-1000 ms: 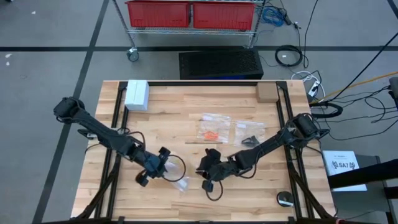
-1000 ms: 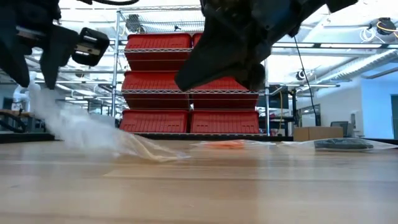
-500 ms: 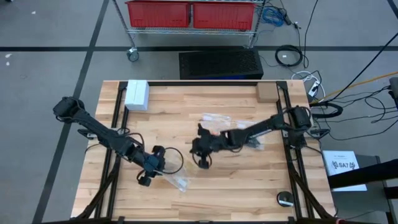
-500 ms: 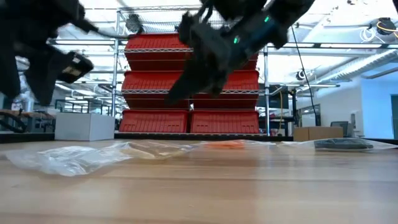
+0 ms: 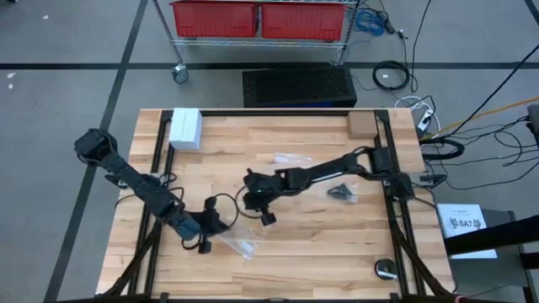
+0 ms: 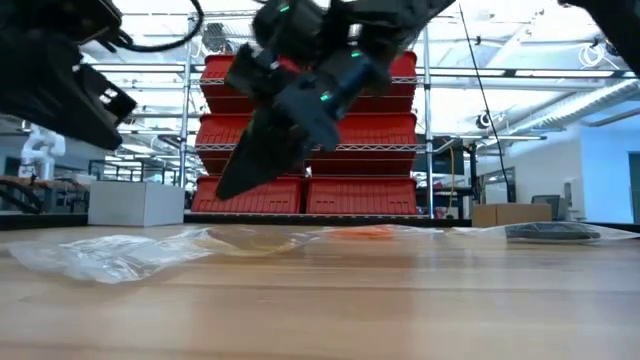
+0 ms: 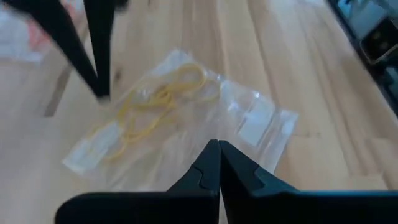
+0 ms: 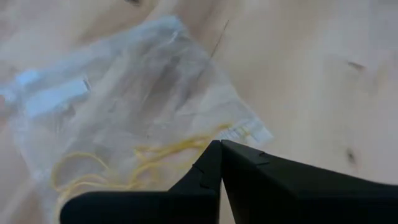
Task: Sort rubber bands
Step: Close the transparent zip bag
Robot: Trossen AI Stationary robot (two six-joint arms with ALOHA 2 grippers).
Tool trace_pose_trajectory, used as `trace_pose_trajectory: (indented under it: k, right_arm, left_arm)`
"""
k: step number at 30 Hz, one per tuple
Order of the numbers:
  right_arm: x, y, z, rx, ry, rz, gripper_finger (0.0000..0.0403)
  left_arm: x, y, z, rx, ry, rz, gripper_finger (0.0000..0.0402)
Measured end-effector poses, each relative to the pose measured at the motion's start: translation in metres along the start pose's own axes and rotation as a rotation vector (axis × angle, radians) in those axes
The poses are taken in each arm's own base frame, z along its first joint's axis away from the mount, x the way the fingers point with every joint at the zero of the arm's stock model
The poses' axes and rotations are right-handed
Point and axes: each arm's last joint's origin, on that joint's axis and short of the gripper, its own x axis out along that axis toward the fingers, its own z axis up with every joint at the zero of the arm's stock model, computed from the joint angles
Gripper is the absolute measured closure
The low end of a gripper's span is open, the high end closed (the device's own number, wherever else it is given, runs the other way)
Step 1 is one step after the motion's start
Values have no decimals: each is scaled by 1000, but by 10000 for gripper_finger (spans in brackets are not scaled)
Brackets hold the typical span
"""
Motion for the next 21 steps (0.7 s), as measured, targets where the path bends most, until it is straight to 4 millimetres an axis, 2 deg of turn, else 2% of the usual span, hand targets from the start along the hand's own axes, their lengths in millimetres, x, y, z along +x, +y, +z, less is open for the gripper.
trace_pose_trajectory:
  k: [7, 11, 17, 21]
  right_arm:
    - [38, -16, 15, -161, 100, 94, 403]
    - [56, -26, 15, -216, 195, 129, 403]
    - [57, -38, 21, -180, 307, 101, 403]
    - [49, -52, 18, 13, 371, -17, 403]
  left_arm:
    - [-6, -10, -10, -34, -97, 83, 397]
    - [-10, -14, -13, -41, -152, 144, 397]
    - [-16, -19, -16, -77, -234, 226, 397]
    - [-20, -22, -17, -90, -294, 276, 397]
